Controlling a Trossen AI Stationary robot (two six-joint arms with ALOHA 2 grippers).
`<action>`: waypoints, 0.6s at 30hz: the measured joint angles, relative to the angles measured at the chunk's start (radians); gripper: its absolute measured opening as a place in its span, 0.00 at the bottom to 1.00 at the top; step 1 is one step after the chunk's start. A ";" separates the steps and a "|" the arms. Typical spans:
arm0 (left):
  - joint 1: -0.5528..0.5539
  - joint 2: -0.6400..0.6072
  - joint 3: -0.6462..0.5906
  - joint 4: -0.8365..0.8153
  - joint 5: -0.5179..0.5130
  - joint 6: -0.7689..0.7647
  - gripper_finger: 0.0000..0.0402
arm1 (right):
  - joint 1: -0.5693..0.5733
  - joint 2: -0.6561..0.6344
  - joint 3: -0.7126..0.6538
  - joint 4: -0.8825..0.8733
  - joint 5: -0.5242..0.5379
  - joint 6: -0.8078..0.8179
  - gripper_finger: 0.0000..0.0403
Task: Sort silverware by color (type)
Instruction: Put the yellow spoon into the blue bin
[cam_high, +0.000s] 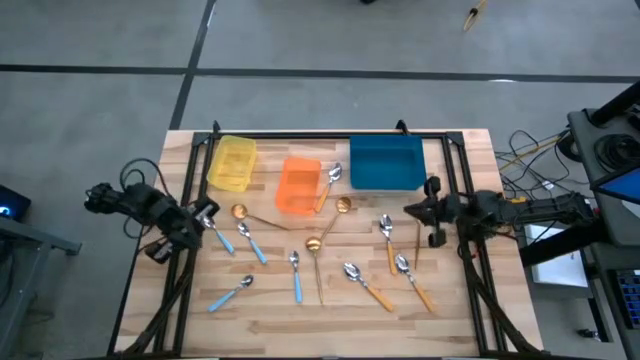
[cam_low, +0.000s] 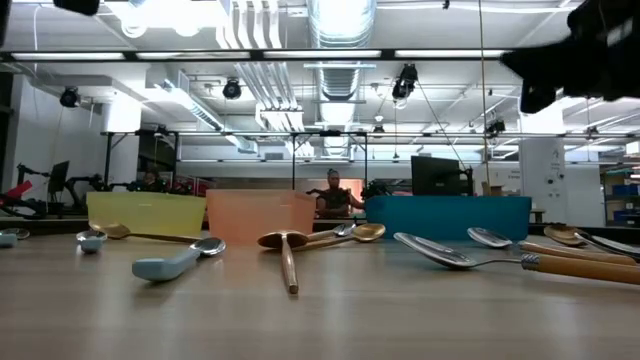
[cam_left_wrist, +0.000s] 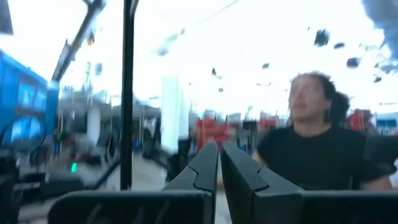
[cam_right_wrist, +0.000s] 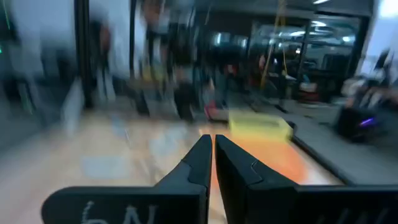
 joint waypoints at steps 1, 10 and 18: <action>0.000 0.000 0.000 0.024 0.000 0.004 0.01 | 0.000 0.000 0.000 0.045 0.000 0.057 0.03; 0.001 0.128 0.000 0.106 -0.004 0.130 0.01 | 0.000 0.026 0.000 0.128 -0.001 0.359 0.03; 0.001 0.410 0.000 0.320 -0.005 0.149 0.01 | 0.000 0.116 0.056 0.150 0.039 0.386 0.03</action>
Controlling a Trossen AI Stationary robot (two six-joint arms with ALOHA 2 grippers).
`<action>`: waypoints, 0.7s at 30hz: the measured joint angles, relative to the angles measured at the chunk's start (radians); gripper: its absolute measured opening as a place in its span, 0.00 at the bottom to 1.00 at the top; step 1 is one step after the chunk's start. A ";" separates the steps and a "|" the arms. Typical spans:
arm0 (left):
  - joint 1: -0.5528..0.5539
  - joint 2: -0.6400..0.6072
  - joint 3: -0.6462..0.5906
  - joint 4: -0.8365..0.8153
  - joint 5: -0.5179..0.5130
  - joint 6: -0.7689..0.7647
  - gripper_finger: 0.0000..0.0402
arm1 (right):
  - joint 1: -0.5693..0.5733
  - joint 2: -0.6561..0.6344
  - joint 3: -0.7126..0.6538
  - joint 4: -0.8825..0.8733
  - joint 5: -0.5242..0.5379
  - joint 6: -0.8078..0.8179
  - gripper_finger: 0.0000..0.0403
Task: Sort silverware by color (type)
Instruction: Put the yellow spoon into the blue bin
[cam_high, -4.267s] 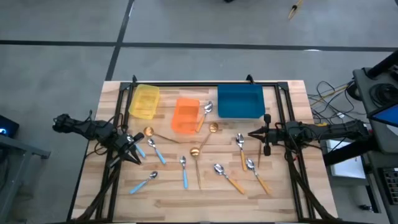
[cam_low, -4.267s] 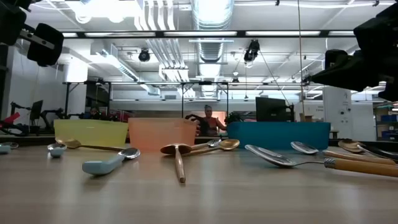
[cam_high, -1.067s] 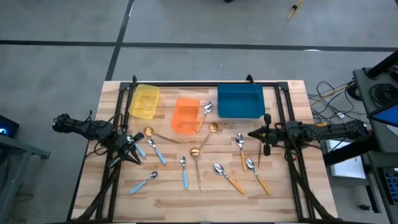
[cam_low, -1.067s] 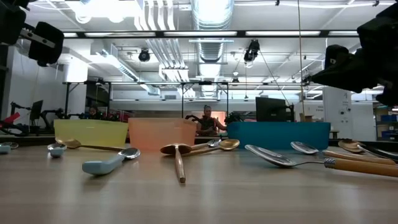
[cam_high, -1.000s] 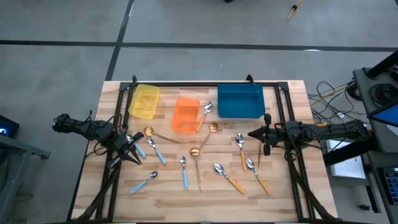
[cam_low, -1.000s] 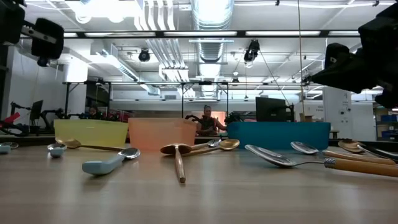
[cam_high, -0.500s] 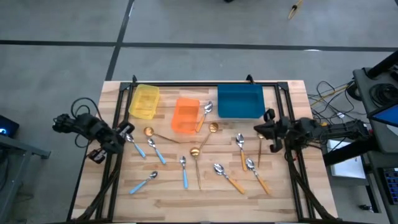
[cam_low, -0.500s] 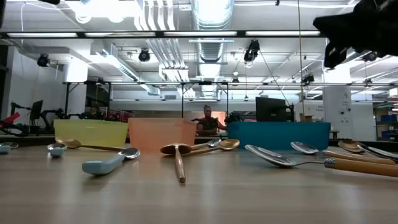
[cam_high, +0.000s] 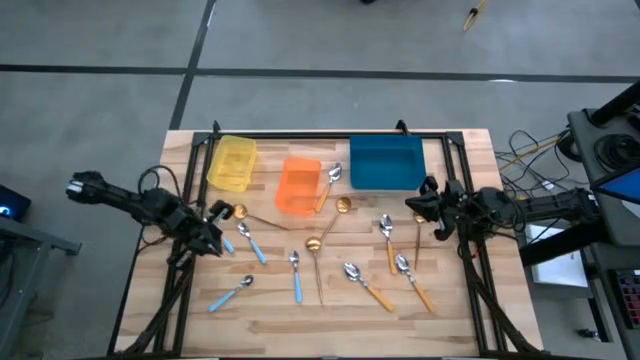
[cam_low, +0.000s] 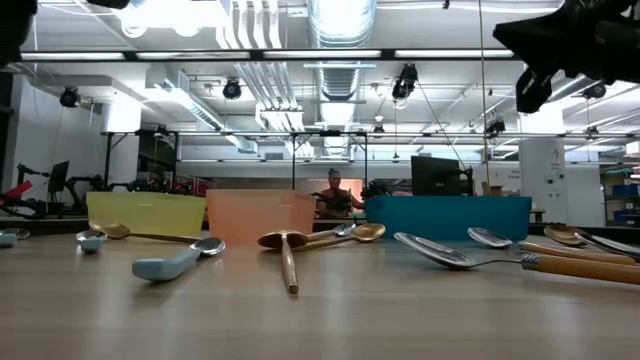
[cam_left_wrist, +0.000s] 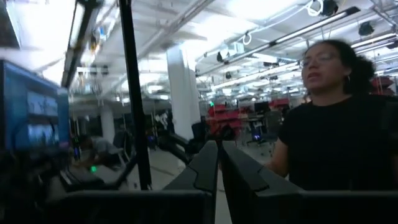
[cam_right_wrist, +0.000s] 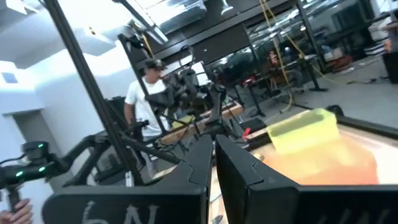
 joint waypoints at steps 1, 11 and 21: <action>0.000 0.028 0.000 0.015 0.000 -0.009 0.01 | 0.000 0.016 0.016 -0.005 0.009 -0.006 0.03; 0.000 0.226 0.074 0.043 0.000 -0.200 0.01 | 0.000 0.199 0.170 -0.151 0.039 0.048 0.03; 0.000 0.385 0.245 0.022 0.001 -0.202 0.01 | 0.000 0.486 0.261 -0.255 0.036 0.258 0.03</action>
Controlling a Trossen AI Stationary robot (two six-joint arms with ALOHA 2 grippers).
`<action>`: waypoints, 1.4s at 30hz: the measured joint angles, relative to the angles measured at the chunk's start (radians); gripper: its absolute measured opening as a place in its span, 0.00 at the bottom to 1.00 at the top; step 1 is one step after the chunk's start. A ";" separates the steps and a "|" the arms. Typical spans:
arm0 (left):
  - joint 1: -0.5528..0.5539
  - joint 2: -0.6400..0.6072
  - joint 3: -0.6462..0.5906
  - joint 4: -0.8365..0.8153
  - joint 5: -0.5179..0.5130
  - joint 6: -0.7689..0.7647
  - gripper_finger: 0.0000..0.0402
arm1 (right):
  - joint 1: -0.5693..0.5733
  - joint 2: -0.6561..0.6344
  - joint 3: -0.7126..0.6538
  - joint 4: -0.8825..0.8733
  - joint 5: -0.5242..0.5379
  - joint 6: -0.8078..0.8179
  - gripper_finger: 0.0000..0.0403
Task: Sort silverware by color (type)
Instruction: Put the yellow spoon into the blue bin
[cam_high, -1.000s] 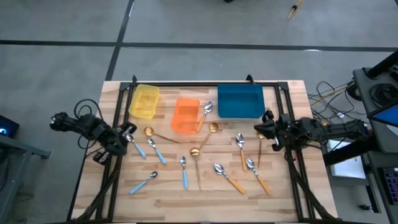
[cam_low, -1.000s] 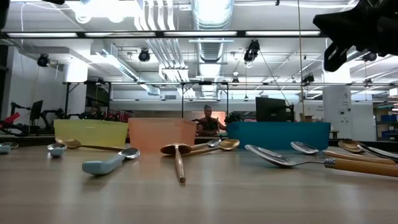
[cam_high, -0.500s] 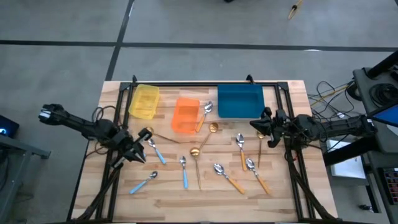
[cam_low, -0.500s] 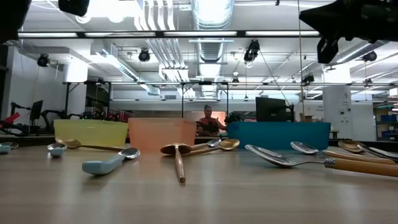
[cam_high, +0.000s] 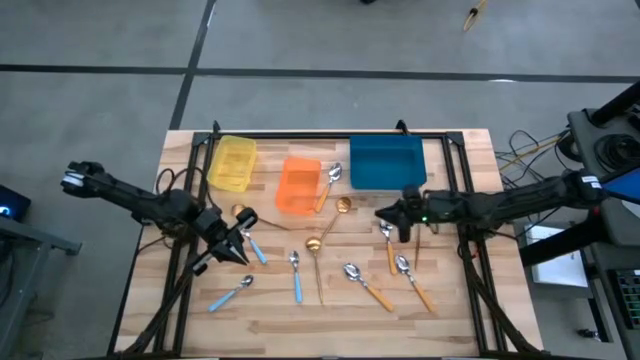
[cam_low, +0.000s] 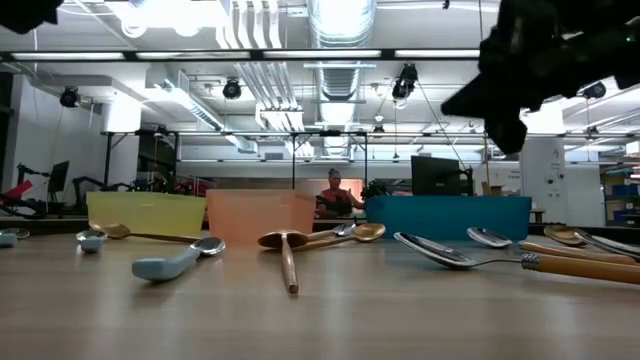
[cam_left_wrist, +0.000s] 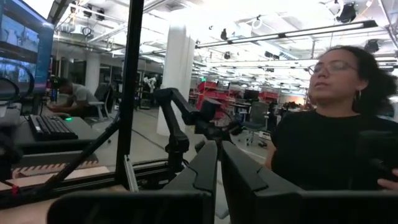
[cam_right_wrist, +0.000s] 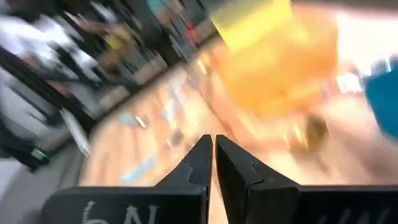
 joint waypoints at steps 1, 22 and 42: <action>0.000 0.015 0.019 -0.006 0.000 0.000 0.01 | 0.000 0.028 0.025 -0.014 0.000 0.019 0.03; 0.038 0.074 0.329 -0.687 -0.162 0.125 0.01 | -0.001 0.440 0.498 -0.580 -0.113 0.118 0.03; 0.055 0.049 0.362 -0.951 -0.839 0.114 0.01 | 0.000 0.527 0.763 -0.998 -0.166 0.371 0.03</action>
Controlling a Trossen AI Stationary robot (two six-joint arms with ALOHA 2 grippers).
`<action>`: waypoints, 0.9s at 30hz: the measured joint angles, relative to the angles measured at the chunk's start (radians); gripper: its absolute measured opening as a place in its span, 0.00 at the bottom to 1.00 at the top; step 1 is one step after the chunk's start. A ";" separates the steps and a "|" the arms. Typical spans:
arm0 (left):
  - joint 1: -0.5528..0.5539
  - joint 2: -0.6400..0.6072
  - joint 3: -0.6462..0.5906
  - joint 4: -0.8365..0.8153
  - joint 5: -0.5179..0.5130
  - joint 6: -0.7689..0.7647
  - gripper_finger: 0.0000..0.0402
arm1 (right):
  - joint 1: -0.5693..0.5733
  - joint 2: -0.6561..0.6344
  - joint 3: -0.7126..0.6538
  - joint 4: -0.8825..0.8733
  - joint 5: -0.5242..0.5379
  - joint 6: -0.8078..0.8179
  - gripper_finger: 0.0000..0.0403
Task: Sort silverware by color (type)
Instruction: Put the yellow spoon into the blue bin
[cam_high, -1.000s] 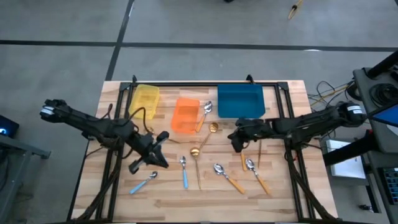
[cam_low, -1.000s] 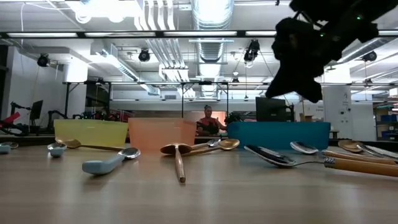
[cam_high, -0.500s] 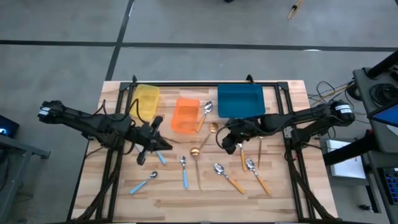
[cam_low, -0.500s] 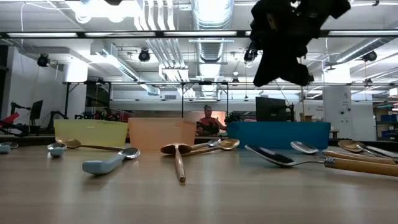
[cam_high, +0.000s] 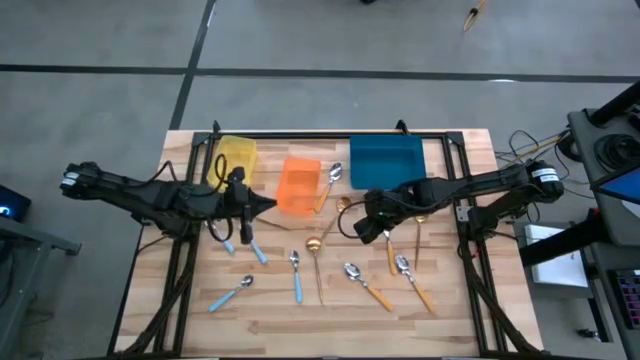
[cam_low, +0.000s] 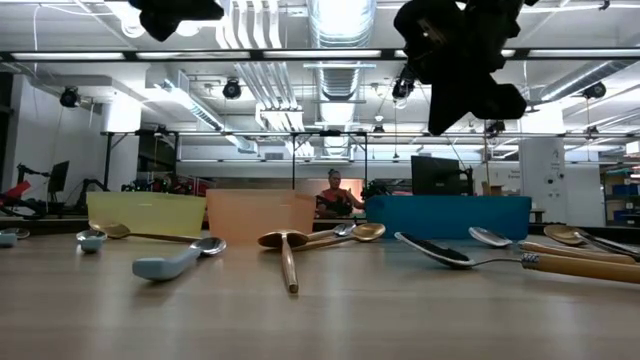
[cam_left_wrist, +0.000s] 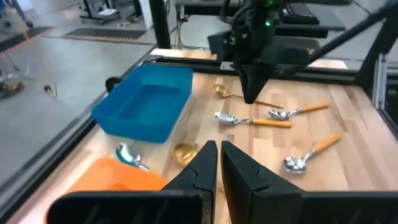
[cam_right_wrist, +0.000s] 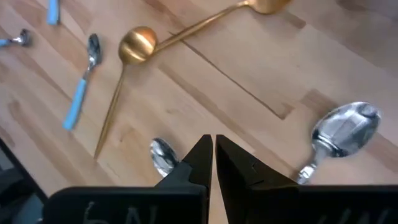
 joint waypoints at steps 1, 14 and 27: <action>0.000 -0.005 -0.001 0.000 0.001 0.017 0.01 | 0.000 0.000 -0.001 0.002 0.000 -0.001 0.03; -0.002 -0.034 -0.020 -0.040 0.015 0.059 0.01 | 0.000 0.001 0.001 0.018 0.001 -0.007 0.03; -0.003 -0.293 -0.148 -0.039 0.021 0.105 0.01 | 0.000 0.001 0.001 0.037 0.097 0.018 0.03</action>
